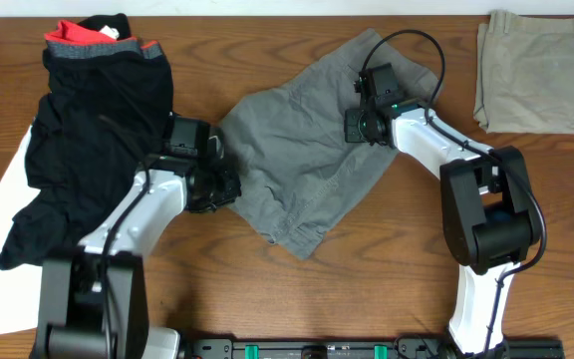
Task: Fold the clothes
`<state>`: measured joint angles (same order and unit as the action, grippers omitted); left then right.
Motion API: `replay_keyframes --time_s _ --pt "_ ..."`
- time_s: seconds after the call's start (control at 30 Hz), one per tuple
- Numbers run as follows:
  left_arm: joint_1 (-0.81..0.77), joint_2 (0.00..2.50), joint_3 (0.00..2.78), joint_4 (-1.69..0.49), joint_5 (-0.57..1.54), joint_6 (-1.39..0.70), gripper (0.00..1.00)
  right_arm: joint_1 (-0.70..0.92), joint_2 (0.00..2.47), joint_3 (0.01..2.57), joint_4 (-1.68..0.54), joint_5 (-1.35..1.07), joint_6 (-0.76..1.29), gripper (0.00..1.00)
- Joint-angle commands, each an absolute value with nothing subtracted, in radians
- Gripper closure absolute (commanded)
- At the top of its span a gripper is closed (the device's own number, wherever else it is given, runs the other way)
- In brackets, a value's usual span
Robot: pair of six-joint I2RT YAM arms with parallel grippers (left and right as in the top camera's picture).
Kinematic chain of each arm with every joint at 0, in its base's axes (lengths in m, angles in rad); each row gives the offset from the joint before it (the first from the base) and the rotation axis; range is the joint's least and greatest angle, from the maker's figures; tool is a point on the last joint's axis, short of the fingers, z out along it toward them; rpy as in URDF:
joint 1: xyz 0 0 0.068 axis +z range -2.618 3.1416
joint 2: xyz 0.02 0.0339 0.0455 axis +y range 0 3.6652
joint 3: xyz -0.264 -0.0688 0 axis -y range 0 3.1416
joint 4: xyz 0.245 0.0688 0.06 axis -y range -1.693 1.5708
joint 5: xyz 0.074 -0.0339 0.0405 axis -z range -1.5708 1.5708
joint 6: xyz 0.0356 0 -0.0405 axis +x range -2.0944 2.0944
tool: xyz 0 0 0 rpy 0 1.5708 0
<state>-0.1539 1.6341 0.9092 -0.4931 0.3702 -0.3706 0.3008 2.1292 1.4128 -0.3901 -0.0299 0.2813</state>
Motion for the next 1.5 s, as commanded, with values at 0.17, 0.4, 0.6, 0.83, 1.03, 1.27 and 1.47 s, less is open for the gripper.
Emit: replay_keyframes --time_s 0.17,0.4,0.6,0.83,1.03,1.27,1.47 --pt "-0.148 1.758 0.920 -0.469 0.408 -0.387 0.94 0.288 2.158 1.500 -0.479 0.001 0.259 0.71" --pt "-0.110 1.760 0.920 -0.406 0.315 -0.326 0.94 0.288 2.152 1.640 -0.640 -0.027 0.234 0.25" --pt "-0.100 1.760 0.920 -0.214 0.024 -0.320 0.94 0.279 2.144 1.769 -0.761 -0.023 0.220 0.09" --pt "-0.100 1.761 0.920 0.165 -0.023 -0.208 0.94 0.240 2.144 1.840 -0.822 -0.023 0.220 0.05" --pt "-0.100 1.760 0.956 0.202 0.106 -0.188 0.94 0.178 2.144 1.840 -0.815 -0.023 0.167 0.04" --pt "-0.101 1.760 0.960 -0.116 0.317 -0.249 0.94 0.094 2.155 1.835 -0.673 -0.015 0.038 0.07" --pt "-0.103 1.760 0.960 -0.321 0.387 -0.249 0.94 0.022 2.226 1.835 -0.555 -0.059 0.006 0.08"
